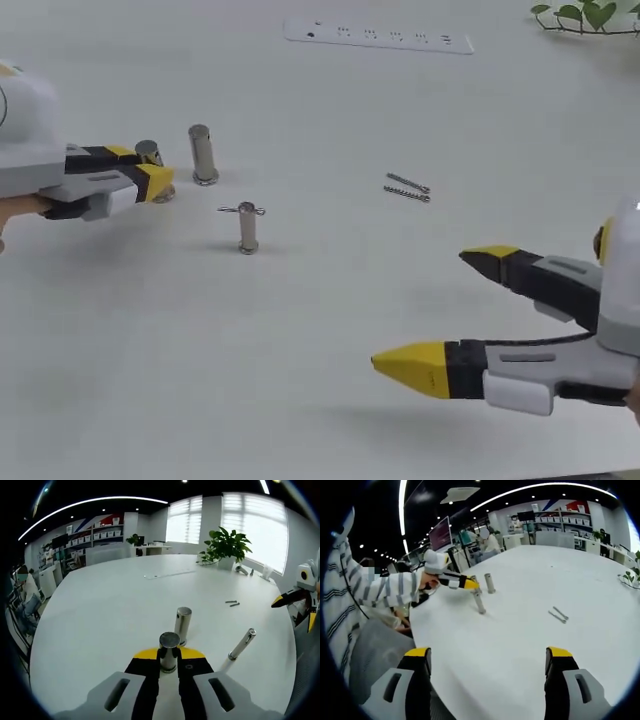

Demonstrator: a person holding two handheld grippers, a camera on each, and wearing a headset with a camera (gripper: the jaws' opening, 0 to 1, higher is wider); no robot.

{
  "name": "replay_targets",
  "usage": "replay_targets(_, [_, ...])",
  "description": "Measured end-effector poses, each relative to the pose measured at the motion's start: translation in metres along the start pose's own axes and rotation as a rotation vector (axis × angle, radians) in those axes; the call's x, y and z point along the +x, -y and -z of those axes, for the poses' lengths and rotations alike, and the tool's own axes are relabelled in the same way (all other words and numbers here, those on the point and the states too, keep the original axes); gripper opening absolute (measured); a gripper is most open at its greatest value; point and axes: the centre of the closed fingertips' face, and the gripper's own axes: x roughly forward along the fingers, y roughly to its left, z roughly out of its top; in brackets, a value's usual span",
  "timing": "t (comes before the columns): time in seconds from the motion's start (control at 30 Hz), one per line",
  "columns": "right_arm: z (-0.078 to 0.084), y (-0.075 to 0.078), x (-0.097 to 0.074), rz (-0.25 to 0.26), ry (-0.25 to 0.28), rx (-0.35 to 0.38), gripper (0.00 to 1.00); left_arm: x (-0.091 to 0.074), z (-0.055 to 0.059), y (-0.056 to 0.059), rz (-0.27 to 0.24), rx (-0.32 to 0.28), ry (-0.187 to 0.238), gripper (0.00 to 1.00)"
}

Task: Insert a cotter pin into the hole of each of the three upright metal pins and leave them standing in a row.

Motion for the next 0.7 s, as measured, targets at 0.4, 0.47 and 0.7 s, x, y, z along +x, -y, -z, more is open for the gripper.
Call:
replay_targets(0.4, [-0.002, -0.001, 0.0, -0.009, 0.001, -0.013, 0.95, -0.01, 0.005, -0.003, -0.02, -0.006, -0.028, 0.11])
replay_targets(0.47, [-0.001, -0.002, 0.0, -0.013, -0.001, -0.012, 0.95, -0.014, 0.004, -0.001, -0.021, -0.004, -0.026, 0.11])
replay_targets(0.7, [-0.002, -0.005, 0.0, -0.023, 0.007, -0.024, 0.95, -0.029, 0.003, 0.002, -0.021, -0.02, -0.022, 0.11])
